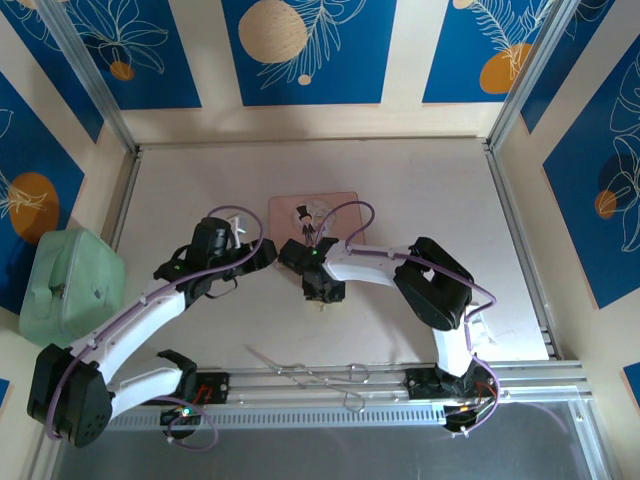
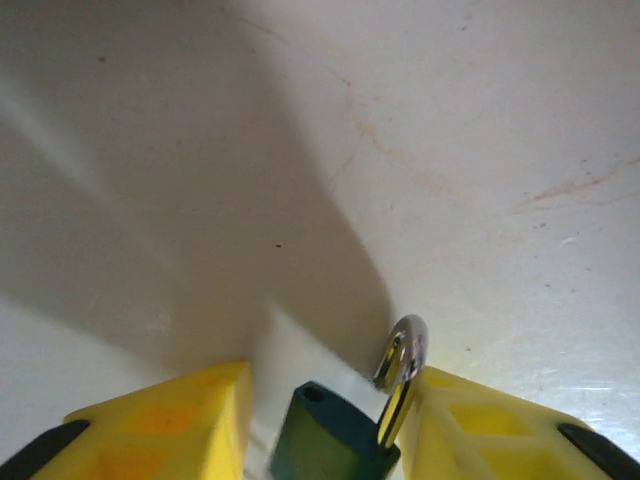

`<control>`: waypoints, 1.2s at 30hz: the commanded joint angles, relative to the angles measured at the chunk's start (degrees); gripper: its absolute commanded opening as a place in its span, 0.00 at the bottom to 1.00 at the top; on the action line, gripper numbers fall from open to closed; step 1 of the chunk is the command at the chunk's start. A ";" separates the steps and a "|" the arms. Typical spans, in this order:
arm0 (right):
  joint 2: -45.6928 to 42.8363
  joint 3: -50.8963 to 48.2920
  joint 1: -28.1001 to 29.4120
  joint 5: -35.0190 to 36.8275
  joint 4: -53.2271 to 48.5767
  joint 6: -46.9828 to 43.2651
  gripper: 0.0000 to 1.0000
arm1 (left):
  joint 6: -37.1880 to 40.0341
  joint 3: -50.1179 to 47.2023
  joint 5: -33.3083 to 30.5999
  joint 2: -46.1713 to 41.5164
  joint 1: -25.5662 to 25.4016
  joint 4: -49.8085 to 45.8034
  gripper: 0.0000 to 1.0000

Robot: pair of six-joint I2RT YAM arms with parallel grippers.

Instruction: Unlock a padlock with a key

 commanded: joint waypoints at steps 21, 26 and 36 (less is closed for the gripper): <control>-18.14 2.27 3.42 12.90 -9.75 -9.72 0.59 | 1.11 2.31 0.97 -0.60 1.35 -1.97 0.68; -32.08 0.27 4.29 19.79 -8.09 -15.50 0.59 | 4.65 5.71 -0.02 -1.76 2.04 -4.47 0.77; -59.24 -13.72 2.90 31.22 7.89 -38.42 0.99 | 20.04 13.99 -21.16 -9.67 2.33 -12.20 0.99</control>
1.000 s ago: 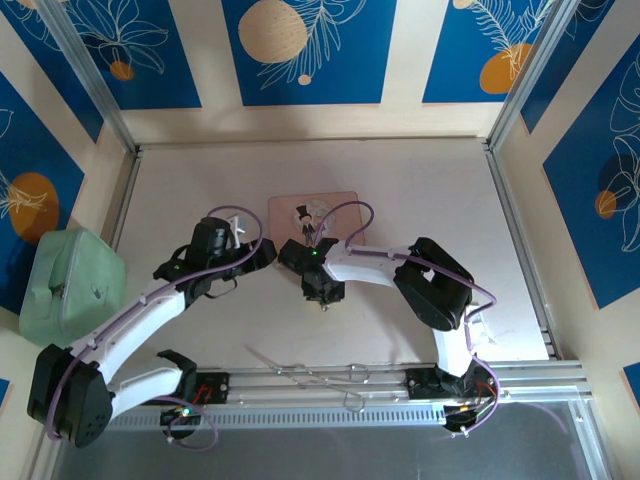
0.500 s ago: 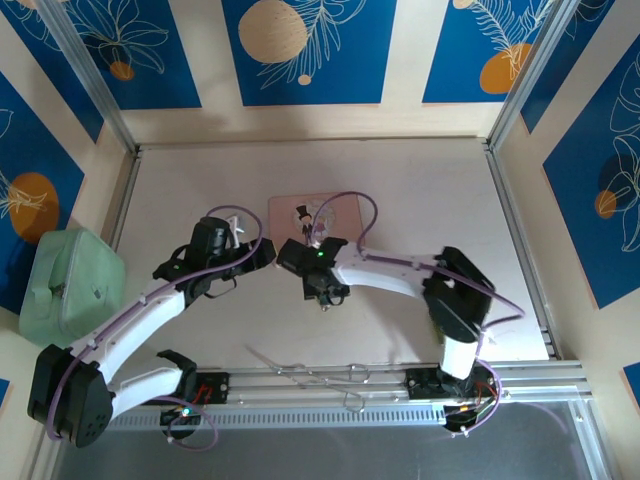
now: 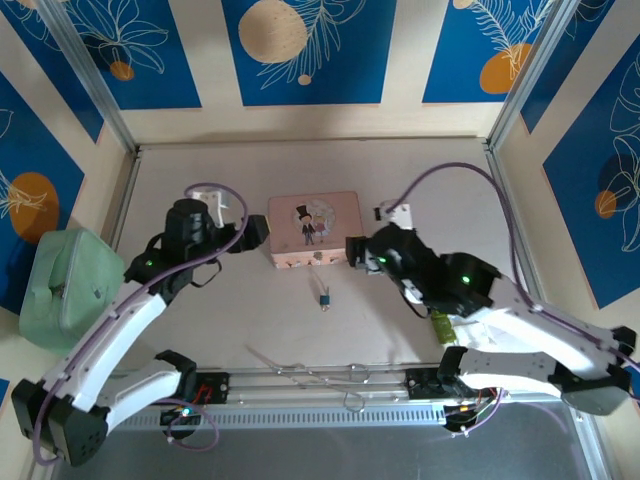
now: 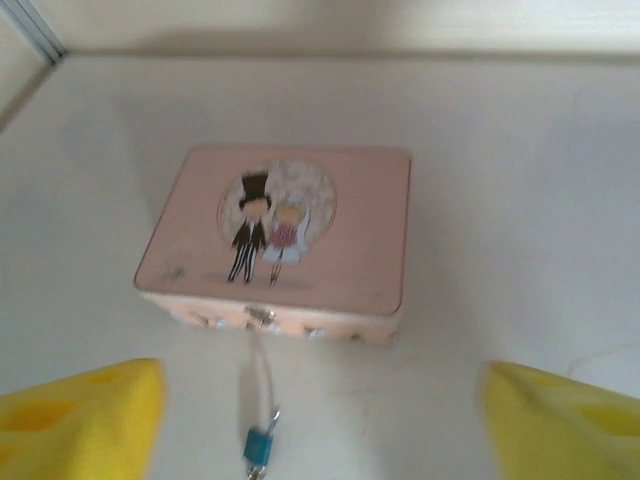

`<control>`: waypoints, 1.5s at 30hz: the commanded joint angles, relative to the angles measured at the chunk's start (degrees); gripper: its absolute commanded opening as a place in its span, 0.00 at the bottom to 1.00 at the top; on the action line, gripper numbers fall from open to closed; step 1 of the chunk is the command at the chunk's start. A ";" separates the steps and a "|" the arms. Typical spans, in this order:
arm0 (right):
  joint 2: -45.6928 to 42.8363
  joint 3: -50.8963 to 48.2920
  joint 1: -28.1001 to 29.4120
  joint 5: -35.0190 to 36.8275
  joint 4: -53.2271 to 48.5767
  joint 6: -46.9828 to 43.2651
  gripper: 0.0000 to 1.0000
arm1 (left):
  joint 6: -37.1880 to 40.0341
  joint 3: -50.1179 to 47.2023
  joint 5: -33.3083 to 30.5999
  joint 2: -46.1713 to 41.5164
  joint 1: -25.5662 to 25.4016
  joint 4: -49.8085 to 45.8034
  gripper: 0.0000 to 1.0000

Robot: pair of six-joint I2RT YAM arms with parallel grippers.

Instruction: Unlock a padlock with a key

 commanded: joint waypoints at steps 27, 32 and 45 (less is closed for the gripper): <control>-10.38 -37.33 -44.34 -6.31 26.64 -7.59 0.99 | 21.79 -21.58 -39.10 8.40 8.82 35.86 1.00; -0.90 -38.29 -50.39 -5.61 35.89 -8.51 0.99 | 23.87 -22.32 -34.98 16.23 14.41 41.95 1.00; 16.42 -43.30 -55.28 -20.80 72.40 -20.29 0.99 | 26.59 -31.80 -17.86 30.46 21.49 71.80 0.99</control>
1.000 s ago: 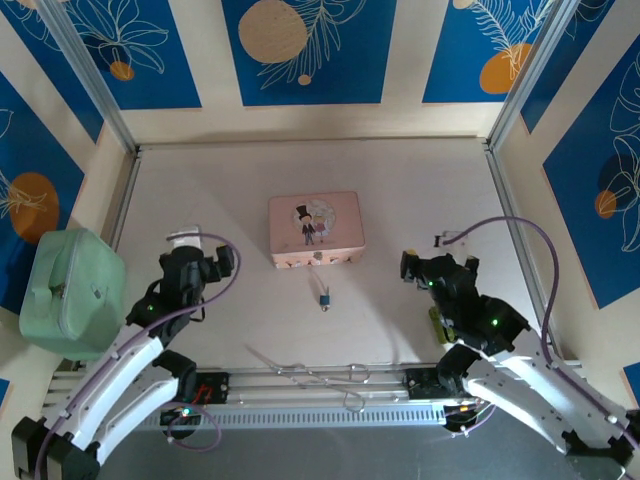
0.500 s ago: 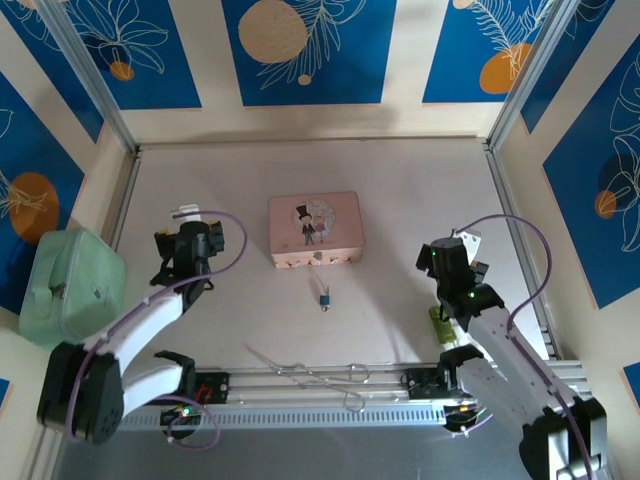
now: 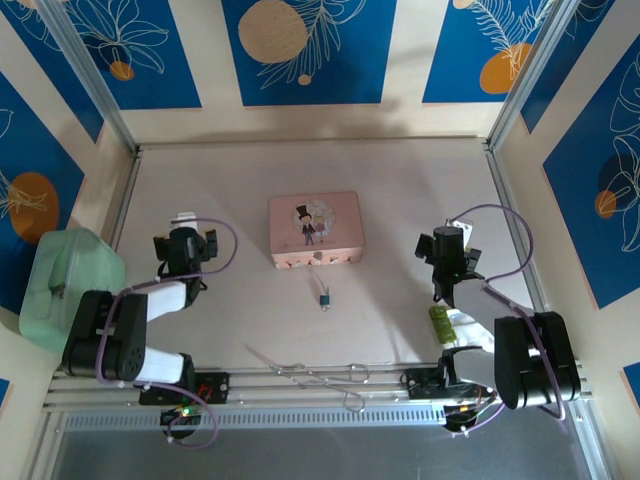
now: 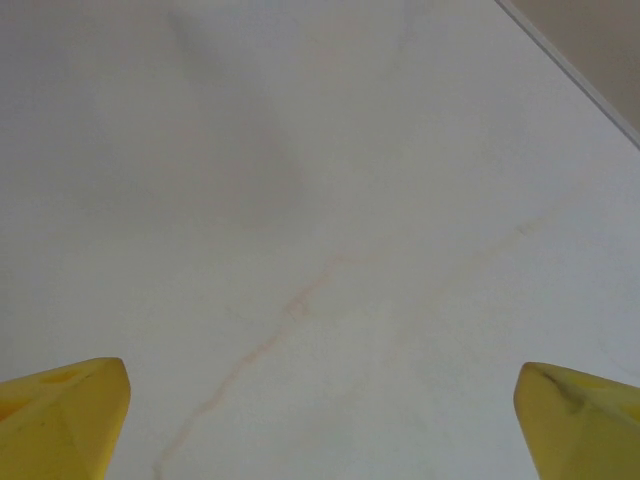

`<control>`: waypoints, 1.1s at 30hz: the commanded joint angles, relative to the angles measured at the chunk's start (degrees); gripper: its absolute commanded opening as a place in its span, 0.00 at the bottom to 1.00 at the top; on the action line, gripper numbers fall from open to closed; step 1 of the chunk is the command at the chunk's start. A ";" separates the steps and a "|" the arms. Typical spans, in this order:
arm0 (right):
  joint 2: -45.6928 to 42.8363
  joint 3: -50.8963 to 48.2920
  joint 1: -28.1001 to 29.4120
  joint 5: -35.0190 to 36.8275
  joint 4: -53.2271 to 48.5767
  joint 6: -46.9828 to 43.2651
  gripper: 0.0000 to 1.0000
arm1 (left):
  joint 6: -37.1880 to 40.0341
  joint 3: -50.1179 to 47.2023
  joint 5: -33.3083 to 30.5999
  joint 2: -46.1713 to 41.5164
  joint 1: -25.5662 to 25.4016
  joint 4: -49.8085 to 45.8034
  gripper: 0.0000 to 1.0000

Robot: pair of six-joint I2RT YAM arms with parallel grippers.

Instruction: Unlock a padlock with a key

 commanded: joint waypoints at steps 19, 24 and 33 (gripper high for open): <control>16.75 0.26 -5.23 -28.01 32.14 -10.00 0.99 | 2.48 -2.70 12.98 8.79 0.16 19.96 0.99; 16.67 0.22 -5.06 -27.82 32.10 -10.18 0.99 | 2.65 -2.57 13.42 8.79 0.16 19.75 0.99; 16.75 0.31 -4.91 -27.57 32.01 -10.27 0.99 | 4.94 -0.99 19.93 8.85 0.16 16.64 0.99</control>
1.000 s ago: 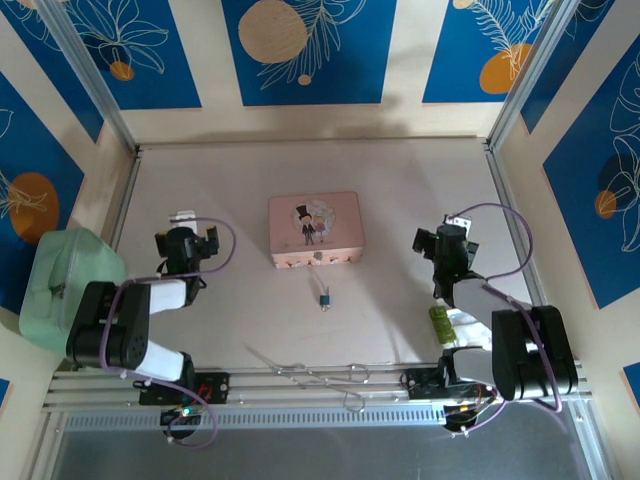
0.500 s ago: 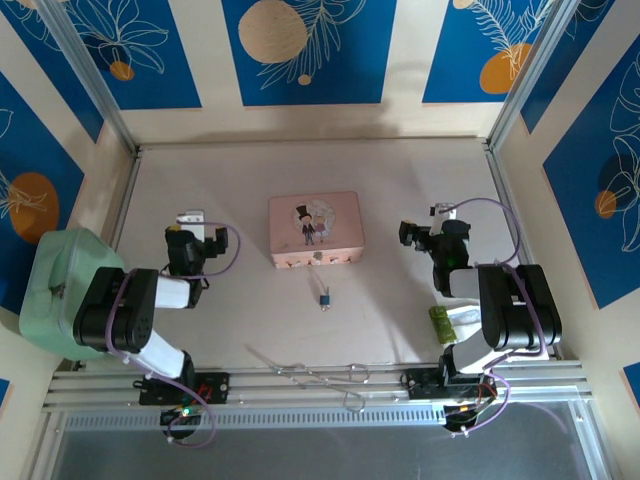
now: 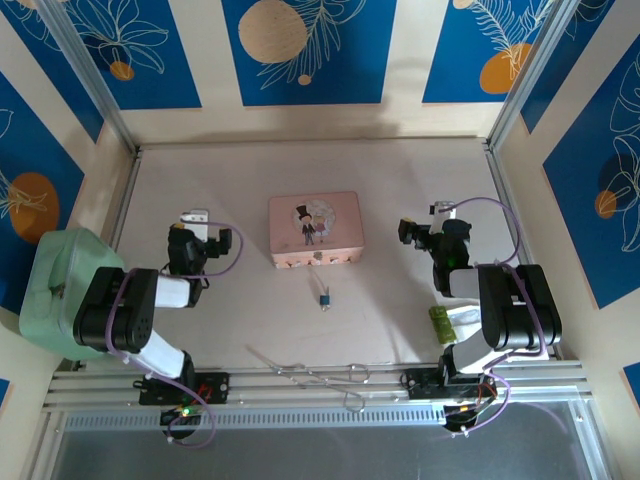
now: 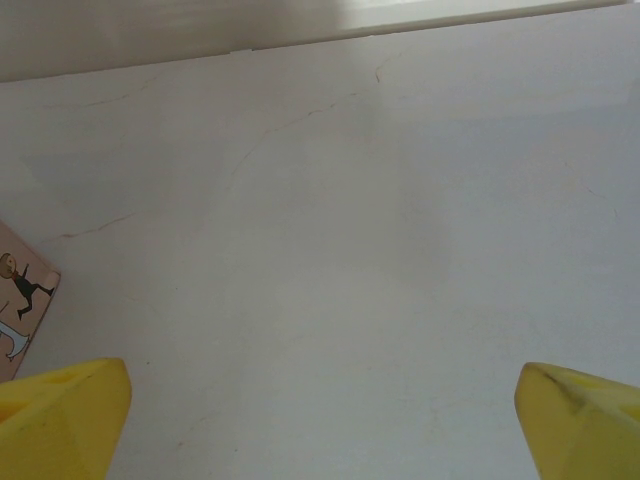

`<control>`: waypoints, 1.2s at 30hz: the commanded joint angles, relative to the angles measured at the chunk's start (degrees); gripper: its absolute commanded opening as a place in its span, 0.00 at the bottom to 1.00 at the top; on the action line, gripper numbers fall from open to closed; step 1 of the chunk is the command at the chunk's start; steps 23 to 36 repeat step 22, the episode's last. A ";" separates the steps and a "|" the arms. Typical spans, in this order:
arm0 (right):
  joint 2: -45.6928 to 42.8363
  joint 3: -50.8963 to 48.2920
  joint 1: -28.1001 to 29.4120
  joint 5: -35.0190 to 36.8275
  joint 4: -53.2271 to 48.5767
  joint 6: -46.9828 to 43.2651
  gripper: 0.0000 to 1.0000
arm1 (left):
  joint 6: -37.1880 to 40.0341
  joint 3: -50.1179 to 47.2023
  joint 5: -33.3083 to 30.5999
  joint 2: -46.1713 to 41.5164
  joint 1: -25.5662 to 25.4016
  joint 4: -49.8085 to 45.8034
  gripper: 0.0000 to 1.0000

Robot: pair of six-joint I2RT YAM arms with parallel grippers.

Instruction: Unlock a padlock with a key

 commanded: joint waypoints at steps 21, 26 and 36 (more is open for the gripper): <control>0.22 0.48 -0.12 -3.00 0.54 -1.44 0.99 | 1.14 0.59 3.12 0.31 -0.27 -0.94 0.99; 0.02 0.27 -0.11 -2.98 0.72 -1.46 0.99 | 1.09 0.50 3.12 0.30 -0.23 -0.81 1.00; 0.02 0.27 -0.11 -2.98 0.72 -1.46 0.99 | 1.09 0.50 3.12 0.30 -0.23 -0.81 1.00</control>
